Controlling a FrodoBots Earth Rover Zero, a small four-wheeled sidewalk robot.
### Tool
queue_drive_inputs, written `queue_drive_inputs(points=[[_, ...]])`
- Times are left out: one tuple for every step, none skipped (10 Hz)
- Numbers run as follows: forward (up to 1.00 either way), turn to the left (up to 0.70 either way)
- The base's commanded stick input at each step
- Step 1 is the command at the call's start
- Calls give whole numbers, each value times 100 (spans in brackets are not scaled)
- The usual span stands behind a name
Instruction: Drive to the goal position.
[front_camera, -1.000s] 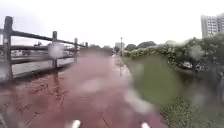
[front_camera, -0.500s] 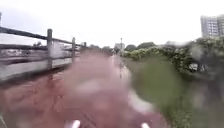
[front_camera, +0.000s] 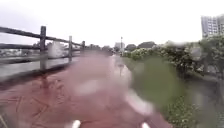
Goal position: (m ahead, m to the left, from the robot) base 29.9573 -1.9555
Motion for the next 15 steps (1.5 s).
queue_drive_inputs(points=[[70, 0], [70, 0], [70, 0], [70, 0], [70, 0], [70, 0], [70, 0], [70, 0], [70, -21], [70, 0], [70, 0], [70, 0], [70, 0], [70, 0], [70, 0]])
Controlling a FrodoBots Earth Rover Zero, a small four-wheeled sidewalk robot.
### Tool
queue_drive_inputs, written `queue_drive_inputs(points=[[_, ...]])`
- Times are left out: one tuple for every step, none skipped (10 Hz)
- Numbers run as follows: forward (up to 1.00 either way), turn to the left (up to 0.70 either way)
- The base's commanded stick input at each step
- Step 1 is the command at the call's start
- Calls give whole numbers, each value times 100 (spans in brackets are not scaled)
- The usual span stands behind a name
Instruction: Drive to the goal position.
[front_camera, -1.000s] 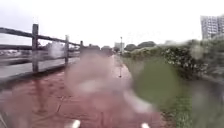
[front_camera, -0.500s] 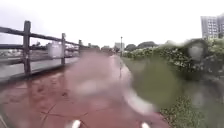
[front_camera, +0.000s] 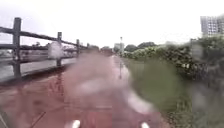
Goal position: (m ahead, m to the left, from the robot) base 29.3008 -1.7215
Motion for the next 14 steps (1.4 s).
queue_drive_inputs(points=[[70, 0], [70, 0], [70, 0], [70, 0], [70, 0], [70, 0], [70, 0], [70, 0], [70, 0], [70, 0], [70, 0], [70, 0], [70, 0], [70, 0]])
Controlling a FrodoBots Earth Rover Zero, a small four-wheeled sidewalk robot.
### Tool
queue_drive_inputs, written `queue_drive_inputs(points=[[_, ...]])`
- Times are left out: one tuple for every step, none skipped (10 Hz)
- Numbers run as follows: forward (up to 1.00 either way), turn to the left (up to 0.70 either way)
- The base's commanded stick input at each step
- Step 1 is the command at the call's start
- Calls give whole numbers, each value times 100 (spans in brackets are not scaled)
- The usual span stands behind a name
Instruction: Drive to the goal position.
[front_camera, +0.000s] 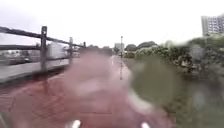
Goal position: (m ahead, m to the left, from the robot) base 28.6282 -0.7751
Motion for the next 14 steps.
queue_drive_inputs(points=[[70, 0], [70, 0], [70, 0], [70, 0], [70, 0], [70, 0], [19, 0], [0, 0], [0, 0], [0, 0], [0, 0], [0, 0], [0, 0], [0, 0]])
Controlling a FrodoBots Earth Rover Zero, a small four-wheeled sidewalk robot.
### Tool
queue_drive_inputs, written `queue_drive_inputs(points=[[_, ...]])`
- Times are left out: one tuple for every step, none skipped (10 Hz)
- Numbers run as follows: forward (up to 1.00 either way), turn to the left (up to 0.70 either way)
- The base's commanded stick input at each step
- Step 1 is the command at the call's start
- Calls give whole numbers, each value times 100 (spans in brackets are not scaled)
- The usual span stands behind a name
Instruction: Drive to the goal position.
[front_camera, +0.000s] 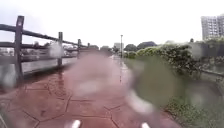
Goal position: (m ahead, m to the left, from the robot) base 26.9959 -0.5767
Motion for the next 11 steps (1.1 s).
queue_drive_inputs(points=[[0, 0], [0, 0], [60, 0], [70, 0], [70, 0], [70, 0], [70, 0], [70, 0], [70, 0], [70, 0], [70, 0]])
